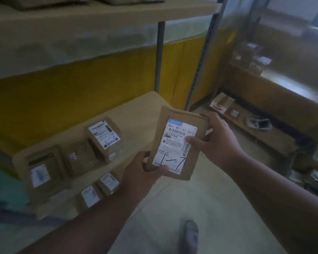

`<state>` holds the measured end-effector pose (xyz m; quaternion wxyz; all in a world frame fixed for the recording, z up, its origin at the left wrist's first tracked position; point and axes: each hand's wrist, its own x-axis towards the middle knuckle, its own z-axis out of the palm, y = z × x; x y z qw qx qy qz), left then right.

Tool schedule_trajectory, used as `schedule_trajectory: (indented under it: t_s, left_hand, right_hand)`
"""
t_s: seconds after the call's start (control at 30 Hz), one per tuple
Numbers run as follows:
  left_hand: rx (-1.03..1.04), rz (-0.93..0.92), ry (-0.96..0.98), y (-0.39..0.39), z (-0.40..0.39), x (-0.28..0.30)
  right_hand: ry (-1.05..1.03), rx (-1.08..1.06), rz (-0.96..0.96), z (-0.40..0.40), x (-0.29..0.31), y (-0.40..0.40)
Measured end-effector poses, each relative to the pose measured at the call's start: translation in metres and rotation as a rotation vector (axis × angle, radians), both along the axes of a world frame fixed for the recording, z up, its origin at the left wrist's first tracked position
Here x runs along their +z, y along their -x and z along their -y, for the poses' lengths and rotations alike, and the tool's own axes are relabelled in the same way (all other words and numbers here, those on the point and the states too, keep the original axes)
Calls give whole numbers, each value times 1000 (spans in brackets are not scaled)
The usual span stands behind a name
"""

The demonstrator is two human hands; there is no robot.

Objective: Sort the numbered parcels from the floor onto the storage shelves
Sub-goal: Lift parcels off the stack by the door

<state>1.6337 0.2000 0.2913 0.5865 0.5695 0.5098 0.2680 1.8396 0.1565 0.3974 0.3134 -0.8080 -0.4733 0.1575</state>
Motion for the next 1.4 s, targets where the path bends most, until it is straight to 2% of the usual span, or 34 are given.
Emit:
schedule_trajectory:
  t_s: [0.17,0.3,0.4,0.47,0.57,0.67,0.77,0.97,1.1,1.27,1.4]
  left_hand:
    - [182,-63,21,-30,-22,-23]
    - [412,-219,43,-49,-33,-29]
    - [469,-333,73,-57,-55,-37]
    - [518,-343,116,-59,-74,-41]
    - [553,-340,164,-60,-107,-45]
    - [645,-354,218,-70,-129,-52]
    - [783,-296,316,-92,-139,-59]
    - [1123,14,452,-131,-167,-91]
    - [1229,37,489,-148,-180,-107]
    - [1408,77,443,-147,-193,-128]
    - [1501,75,412,-143,-195,-137]
  right_hand:
    - [55,243,-43,-92,-37,-37]
    - [102,394,-86,-151,-57,-47]
    - [146,479,-50,-197,-74,-43]
    - [208,510,-8,-227,-85,-38]
    - [252,524,-85,-272,-111,-37]
    - [309,581,-76,-308,-128,-39]
    - [356,661,25,-335,-142,-41]
    - [340,927,149,-390,-174,-34]
    - [353,1014,202,-411,-201,-28]
    - [344,1065,181,-427,-230,-16]
    - [424,1119,200,-430,-234,-16]
